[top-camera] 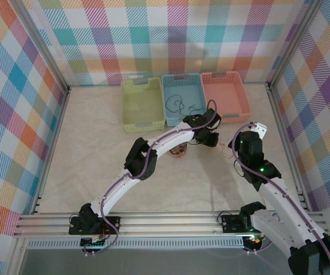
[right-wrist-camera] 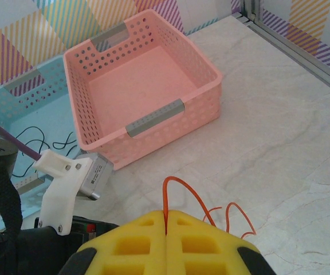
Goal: Untangle the cables
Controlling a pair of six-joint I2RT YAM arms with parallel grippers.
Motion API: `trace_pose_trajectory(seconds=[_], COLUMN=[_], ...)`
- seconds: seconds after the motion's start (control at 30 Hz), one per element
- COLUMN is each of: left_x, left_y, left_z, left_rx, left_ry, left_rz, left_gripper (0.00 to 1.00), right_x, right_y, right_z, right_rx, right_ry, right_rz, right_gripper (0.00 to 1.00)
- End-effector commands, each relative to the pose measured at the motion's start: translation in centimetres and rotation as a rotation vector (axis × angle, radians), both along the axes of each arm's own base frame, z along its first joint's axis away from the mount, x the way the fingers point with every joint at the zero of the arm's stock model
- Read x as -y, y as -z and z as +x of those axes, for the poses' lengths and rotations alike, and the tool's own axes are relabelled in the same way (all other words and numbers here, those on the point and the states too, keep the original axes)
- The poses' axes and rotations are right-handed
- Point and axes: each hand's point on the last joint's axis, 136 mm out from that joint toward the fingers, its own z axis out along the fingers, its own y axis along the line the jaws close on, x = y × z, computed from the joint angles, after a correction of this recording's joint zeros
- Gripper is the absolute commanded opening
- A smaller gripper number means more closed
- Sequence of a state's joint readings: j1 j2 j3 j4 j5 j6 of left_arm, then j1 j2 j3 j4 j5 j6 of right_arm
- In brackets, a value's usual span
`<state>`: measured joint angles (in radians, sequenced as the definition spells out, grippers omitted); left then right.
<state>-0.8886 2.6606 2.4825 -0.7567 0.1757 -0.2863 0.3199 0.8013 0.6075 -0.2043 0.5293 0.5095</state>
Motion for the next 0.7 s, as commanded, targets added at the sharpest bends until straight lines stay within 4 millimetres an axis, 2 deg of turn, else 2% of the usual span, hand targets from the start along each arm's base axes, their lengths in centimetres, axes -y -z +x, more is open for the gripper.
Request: trace_pose_trajectory(seconds=[0.0,0.07,0.23,0.27,0.47,0.53,0.67], left_x=[1.1,1.1,-0.6,-1.0,-6.6,-8.4,-11.8], left_y=[-0.1,-0.4,-2.6,-4.0,-10.7,-13.0,-16.2], left_z=[-0.4,-0.3,0.8,1.1,1.3,1.1,0.3], left_rx=[0.016,0.024,0.14,0.184,0.442,0.521,0.651], left_ry=[0.036,0.039,0.01,0.002,-0.042,-0.062,-0.101], left_rz=[-0.016,-0.017,0.034,0.027,0.067,0.059,0.008], left_gripper=[0.09,0.0,0.0,0.0,0.0,0.0,0.0], right_x=[0.1,0.1,-0.5,-0.5,-2.0,-3.3,-5.8], right_y=[-0.4,-0.4,-0.1,-0.1,0.5,0.6,0.9], right_z=[-0.1,-0.1,0.1,0.2,0.9,1.2,1.6], right_rx=[0.02,0.021,0.017,0.015,-0.01,-0.008,-0.025], right_ry=[-0.001,-0.002,-0.029,-0.03,-0.104,-0.173,-0.305], right_rz=[0.015,0.016,0.018,0.018,0.038,0.058,0.083], right_gripper=[0.0,0.0,0.0,0.0,0.0,0.03,0.12])
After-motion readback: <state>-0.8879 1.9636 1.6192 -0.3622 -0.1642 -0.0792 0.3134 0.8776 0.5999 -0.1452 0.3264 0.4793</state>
